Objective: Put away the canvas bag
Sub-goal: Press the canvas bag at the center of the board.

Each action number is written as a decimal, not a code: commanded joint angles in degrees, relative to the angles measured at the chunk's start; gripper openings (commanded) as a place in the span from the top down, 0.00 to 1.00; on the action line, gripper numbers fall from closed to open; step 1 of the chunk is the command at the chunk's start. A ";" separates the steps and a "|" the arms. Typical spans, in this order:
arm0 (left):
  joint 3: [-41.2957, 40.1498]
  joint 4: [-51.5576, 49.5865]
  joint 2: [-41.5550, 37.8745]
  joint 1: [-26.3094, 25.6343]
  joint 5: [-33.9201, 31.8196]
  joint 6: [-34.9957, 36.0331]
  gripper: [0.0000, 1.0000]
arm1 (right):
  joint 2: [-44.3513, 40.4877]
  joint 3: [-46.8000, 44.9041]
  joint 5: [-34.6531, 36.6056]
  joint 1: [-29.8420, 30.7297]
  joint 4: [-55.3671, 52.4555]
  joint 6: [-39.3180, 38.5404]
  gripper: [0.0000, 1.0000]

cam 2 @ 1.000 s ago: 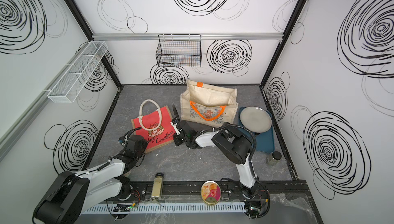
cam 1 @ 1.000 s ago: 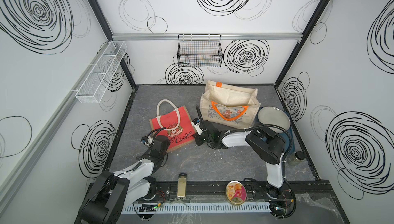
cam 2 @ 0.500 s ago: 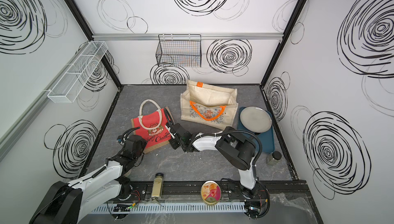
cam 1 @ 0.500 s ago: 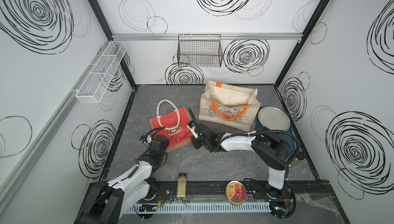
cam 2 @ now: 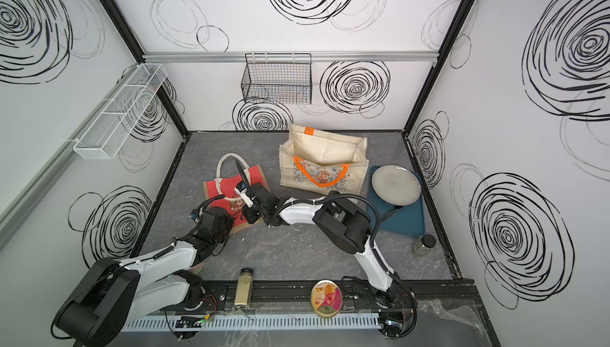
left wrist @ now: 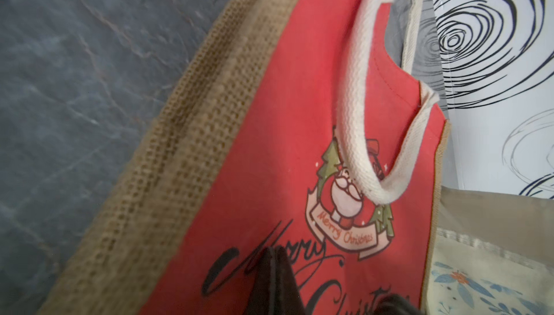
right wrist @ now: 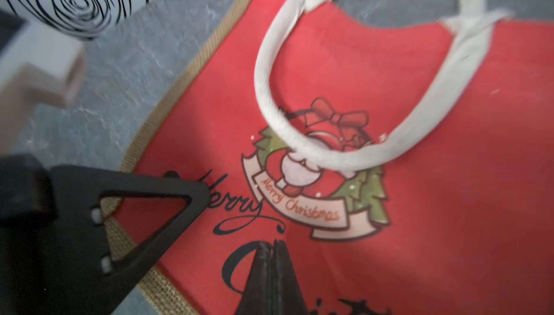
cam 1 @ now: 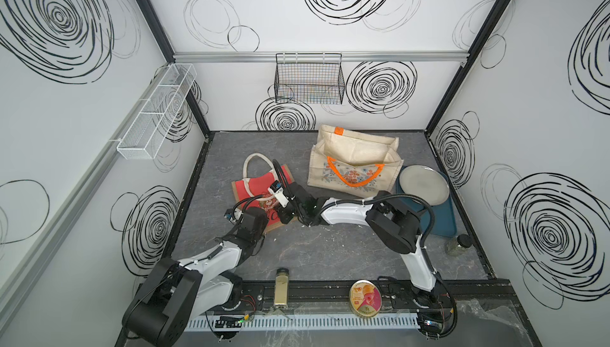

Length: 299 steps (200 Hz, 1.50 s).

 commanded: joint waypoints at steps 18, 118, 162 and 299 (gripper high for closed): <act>-3.60 1.04 1.17 1.99 1.83 -6.55 1.00 | 0.50 -2.94 -2.74 -1.79 -0.42 4.55 1.00; -2.05 -2.25 -1.17 5.13 -0.16 0.17 1.00 | -6.99 -19.26 0.33 -8.69 1.14 8.68 1.00; -0.76 -2.96 -5.97 9.89 3.46 8.18 1.00 | -10.45 -14.94 2.01 -8.48 -1.84 9.07 0.97; -5.68 2.70 -3.63 12.87 7.29 6.74 1.00 | 1.60 -2.49 2.23 -8.90 -1.15 9.36 0.89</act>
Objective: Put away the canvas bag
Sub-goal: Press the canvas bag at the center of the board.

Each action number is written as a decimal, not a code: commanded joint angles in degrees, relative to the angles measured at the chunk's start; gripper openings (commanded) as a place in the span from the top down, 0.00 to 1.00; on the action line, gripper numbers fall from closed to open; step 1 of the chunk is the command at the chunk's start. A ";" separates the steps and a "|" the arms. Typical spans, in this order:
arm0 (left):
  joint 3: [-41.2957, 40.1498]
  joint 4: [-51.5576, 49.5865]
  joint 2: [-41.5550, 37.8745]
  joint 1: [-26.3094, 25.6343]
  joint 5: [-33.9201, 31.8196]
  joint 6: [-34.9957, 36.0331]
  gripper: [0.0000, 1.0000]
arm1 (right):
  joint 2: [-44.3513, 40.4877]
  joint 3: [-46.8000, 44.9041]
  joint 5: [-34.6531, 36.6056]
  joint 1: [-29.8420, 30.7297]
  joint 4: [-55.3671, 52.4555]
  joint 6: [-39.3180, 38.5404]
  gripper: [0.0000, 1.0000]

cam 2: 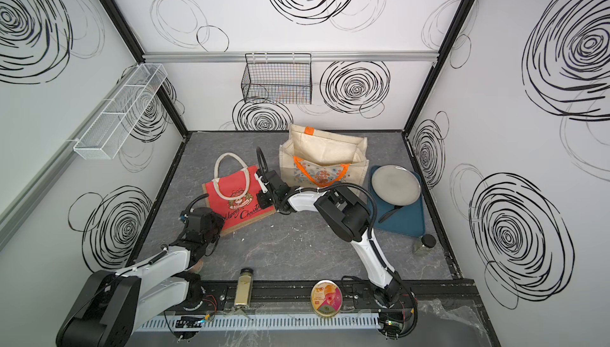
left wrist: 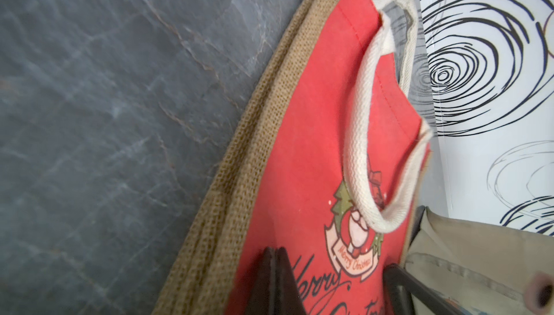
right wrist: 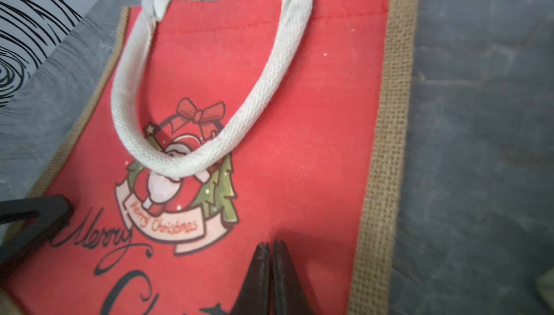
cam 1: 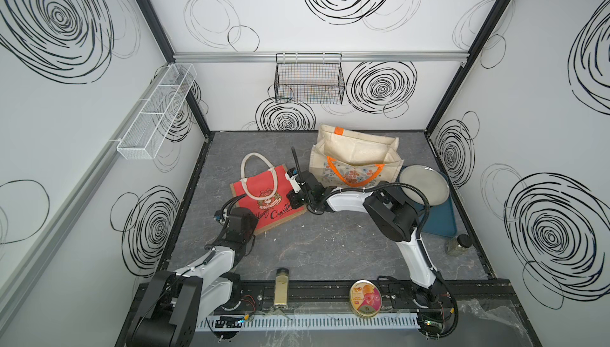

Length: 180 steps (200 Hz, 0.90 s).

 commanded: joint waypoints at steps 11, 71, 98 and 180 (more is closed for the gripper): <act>-2.33 -1.22 0.45 0.76 -0.13 -0.40 1.00 | -1.54 -3.53 5.04 0.95 -5.34 0.28 0.89; -2.07 -5.58 -3.70 3.44 -1.49 5.38 0.93 | -5.63 -16.05 4.80 3.27 -3.13 3.84 0.94; -1.73 -3.85 -2.72 7.57 4.09 6.55 0.92 | -9.32 -18.75 8.44 4.85 -3.41 4.16 0.94; -0.23 -4.58 -0.68 1.51 0.09 7.09 0.91 | -14.63 -20.62 7.51 9.70 -4.40 1.23 0.98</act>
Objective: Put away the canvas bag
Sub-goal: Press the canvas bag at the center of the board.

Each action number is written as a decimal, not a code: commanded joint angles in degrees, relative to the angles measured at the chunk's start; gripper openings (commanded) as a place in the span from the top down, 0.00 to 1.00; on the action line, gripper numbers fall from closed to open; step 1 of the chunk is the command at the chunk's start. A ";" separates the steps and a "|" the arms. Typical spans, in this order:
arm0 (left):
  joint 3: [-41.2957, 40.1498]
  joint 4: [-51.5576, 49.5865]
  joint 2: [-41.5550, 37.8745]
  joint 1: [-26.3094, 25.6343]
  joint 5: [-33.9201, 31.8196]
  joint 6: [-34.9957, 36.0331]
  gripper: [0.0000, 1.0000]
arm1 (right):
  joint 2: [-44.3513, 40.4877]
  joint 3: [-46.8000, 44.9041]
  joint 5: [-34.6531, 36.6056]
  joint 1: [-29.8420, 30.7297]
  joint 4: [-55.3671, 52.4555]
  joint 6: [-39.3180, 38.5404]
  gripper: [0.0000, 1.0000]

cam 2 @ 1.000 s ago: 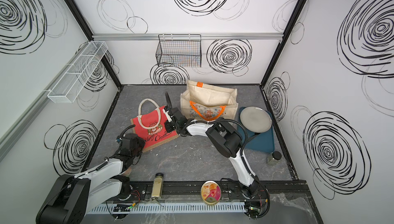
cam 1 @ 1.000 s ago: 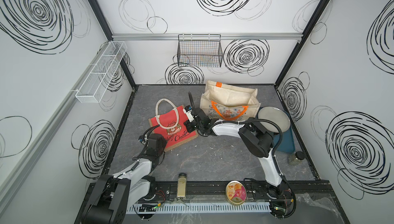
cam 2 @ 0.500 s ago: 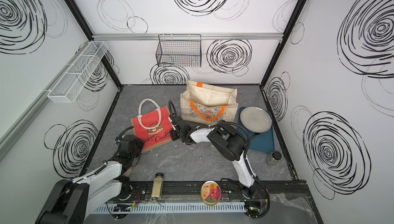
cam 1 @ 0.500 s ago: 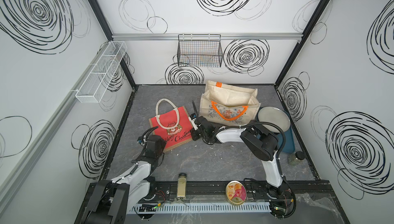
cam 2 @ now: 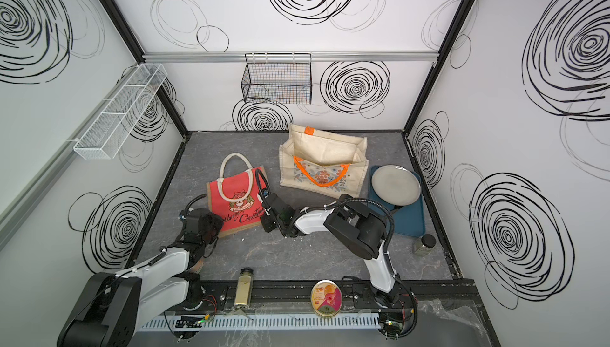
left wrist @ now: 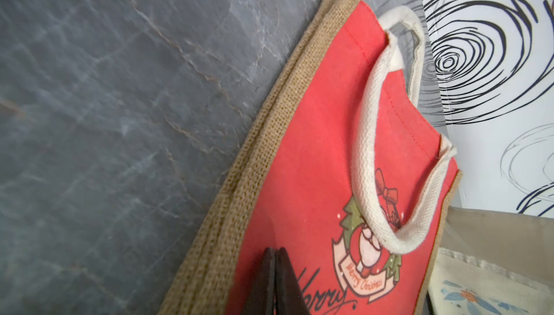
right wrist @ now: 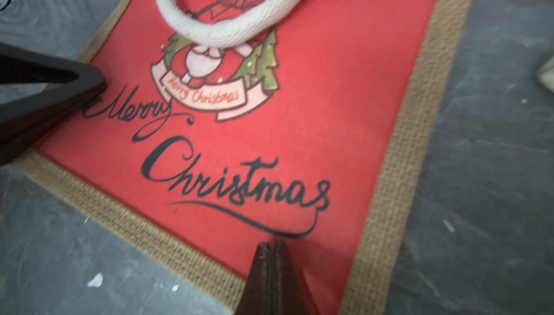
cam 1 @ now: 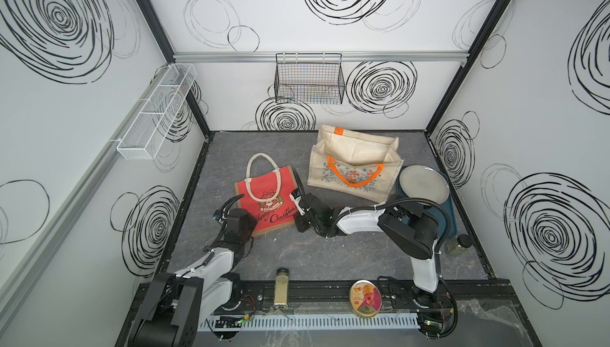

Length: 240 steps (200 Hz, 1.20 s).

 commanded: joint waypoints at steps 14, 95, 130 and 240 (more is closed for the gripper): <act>0.44 -5.55 -2.52 -0.10 -1.75 1.66 0.89 | -2.45 -1.12 -1.14 0.22 -6.75 -0.98 0.98; 1.12 -11.56 -7.92 -6.14 -3.62 -0.50 0.62 | -2.31 6.64 -5.68 -2.35 -4.09 -3.86 0.97; -2.20 -6.73 -4.58 -5.01 -1.54 -3.20 0.61 | 5.28 12.28 -10.13 -5.93 -3.07 -2.35 0.93; 5.61 -18.81 -11.83 -9.50 -11.45 -3.37 0.28 | 1.81 4.76 1.70 -0.66 -7.63 0.27 0.90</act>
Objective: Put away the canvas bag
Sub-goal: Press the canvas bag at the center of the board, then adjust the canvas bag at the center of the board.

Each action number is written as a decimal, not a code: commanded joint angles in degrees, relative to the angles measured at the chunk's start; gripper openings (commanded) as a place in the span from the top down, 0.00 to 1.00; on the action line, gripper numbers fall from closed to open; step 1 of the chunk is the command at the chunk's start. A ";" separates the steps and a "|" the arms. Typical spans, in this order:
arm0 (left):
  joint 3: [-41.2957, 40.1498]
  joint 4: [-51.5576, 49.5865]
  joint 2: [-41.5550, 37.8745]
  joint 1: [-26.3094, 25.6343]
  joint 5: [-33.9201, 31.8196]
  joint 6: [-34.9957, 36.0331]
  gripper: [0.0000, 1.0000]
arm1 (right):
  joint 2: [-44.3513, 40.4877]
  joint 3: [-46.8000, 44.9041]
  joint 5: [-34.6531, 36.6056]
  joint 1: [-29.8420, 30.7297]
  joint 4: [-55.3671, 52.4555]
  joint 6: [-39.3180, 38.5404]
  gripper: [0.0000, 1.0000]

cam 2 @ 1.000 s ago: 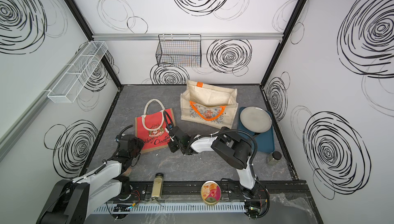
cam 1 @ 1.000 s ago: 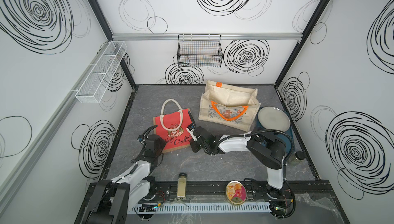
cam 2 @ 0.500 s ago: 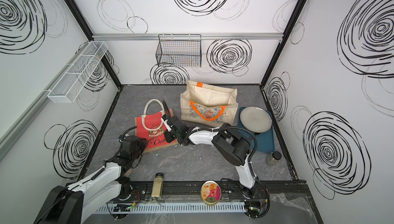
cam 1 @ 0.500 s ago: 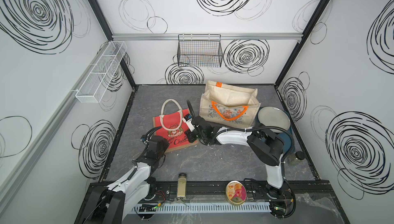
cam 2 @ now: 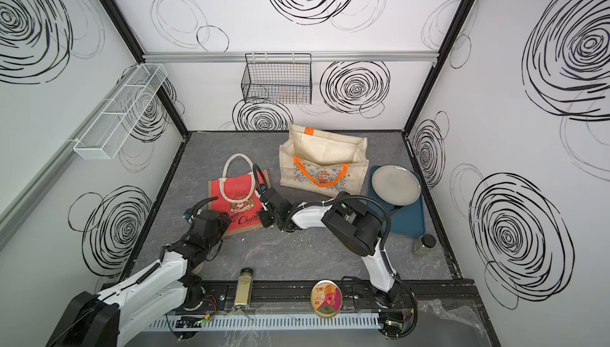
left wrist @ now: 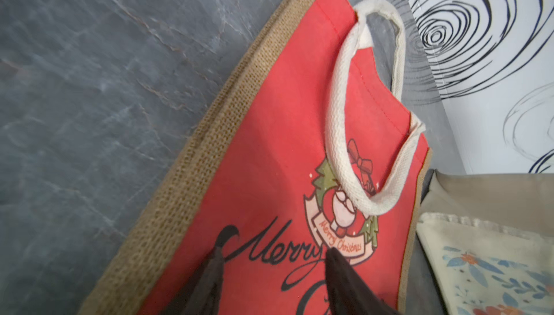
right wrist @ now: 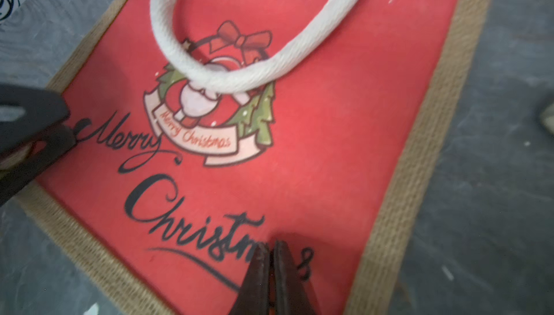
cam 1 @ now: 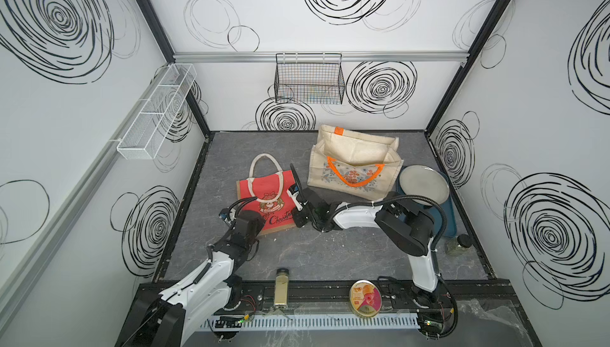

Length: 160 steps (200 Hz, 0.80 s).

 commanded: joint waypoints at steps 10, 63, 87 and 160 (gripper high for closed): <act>5.40 -4.50 -1.54 0.60 -2.83 2.00 0.22 | -0.92 1.56 4.57 0.37 -7.41 0.13 0.90; 5.97 12.18 3.57 5.72 9.51 -5.33 0.01 | -5.06 4.44 4.67 -1.09 -8.09 -1.51 0.30; 7.41 15.96 6.15 5.04 6.94 -2.35 0.01 | -5.64 2.21 0.88 -2.37 -4.16 -0.07 0.00; 11.63 13.58 15.81 5.81 5.72 -6.07 0.23 | -0.97 7.45 -8.39 -4.88 -1.03 -3.40 0.20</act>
